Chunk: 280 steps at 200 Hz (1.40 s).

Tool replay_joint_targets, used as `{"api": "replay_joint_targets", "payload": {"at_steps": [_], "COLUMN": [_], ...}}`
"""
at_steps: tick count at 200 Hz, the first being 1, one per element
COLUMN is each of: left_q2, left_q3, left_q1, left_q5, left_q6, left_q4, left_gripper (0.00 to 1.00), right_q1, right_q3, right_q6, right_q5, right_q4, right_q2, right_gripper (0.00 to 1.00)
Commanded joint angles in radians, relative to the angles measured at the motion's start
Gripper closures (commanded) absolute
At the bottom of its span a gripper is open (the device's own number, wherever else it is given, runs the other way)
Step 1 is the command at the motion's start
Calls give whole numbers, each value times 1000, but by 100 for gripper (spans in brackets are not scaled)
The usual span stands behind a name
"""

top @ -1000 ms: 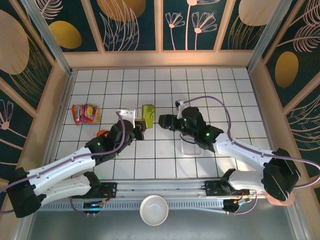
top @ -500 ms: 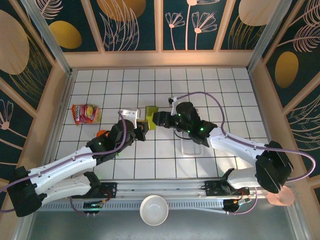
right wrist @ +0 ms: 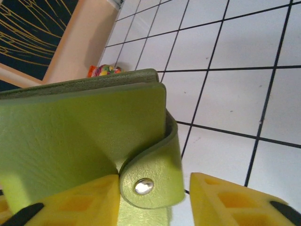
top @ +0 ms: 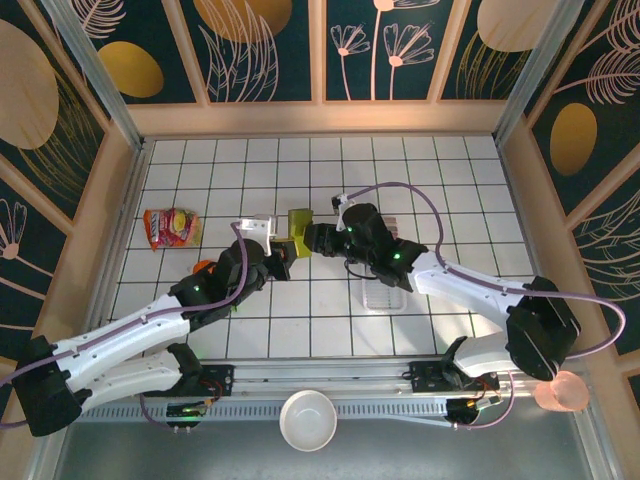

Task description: Put the credit cards into the card holder

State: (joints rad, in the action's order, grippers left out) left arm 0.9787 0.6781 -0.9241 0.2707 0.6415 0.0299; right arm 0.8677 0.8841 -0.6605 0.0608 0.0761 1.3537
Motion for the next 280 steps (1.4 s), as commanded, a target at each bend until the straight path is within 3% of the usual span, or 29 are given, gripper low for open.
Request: {"api": "replay_joint_targets", "payload": {"at_steps": [1,28,97,280], "left_q2": [-33,-32,-22,-31], "left_q3": [-8,-8,0,-25], "left_q1": [-2,-2,-2,-2], "left_q5": [18,18,13,41], "left_q6": [20,24,26,52], "left_q4": [-58,-58,-47,7], "left_gripper": [100,100,100,100], "right_q1": [5,14,25,19], "right_q3": [22,22,31,-64], "right_q6": [-8,-8,-4,-17], "right_q5": [-61,-73,-73,-177], "right_q4": [-59,-64,-60,-37], "right_q2": [15,10,13,-46], "right_gripper": [64,67,100,100]}}
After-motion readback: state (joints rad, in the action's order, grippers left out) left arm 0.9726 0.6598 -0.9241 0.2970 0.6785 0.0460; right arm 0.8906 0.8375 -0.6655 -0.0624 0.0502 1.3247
